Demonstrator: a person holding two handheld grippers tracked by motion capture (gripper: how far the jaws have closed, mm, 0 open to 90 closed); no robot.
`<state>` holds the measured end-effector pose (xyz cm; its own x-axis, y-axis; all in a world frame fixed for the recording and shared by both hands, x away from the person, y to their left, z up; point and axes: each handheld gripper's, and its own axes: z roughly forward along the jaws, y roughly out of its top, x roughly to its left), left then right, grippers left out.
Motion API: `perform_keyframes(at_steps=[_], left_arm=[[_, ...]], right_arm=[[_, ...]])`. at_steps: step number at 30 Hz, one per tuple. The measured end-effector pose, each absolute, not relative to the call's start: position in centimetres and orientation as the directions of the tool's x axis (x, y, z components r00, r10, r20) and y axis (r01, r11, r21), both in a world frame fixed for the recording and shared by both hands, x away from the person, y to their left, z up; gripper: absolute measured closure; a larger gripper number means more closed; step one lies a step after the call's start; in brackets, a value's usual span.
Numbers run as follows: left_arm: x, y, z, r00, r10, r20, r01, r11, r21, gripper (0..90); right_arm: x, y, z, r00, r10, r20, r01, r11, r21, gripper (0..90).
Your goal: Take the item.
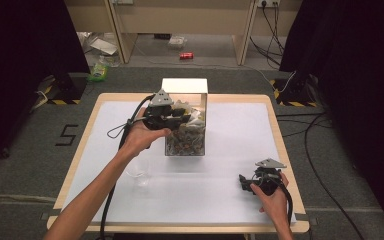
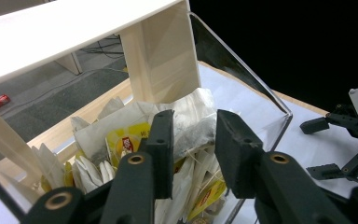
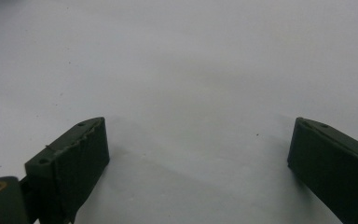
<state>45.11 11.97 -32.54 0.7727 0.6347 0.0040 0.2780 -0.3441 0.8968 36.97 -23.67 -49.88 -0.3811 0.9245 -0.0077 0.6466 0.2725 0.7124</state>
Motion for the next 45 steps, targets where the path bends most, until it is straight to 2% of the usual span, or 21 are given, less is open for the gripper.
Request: perform_keyframes(at_steps=[7, 12, 45], left_arm=[[45.0, 11.8, -32.6, 0.78, 0.625, 0.025, 0.258, -0.358, 0.897, 82.8], [45.0, 11.9, -32.5, 0.78, 0.625, 0.026, 0.253, -0.354, 0.9, 86.6], [42.5, 15.4, -27.3, 0.801, 0.598, 0.02, 0.17, -0.26, 0.951, 87.2]], right_arm=[[37.0, -23.7, -49.9, -0.381, 0.925, -0.008, 0.647, 0.273, 0.712, 5.9], [37.0, -23.7, -49.9, -0.381, 0.925, -0.008, 0.646, 0.273, 0.713, 5.9], [37.0, -23.7, -49.9, -0.381, 0.924, -0.009, 0.646, 0.274, 0.712, 5.9]])
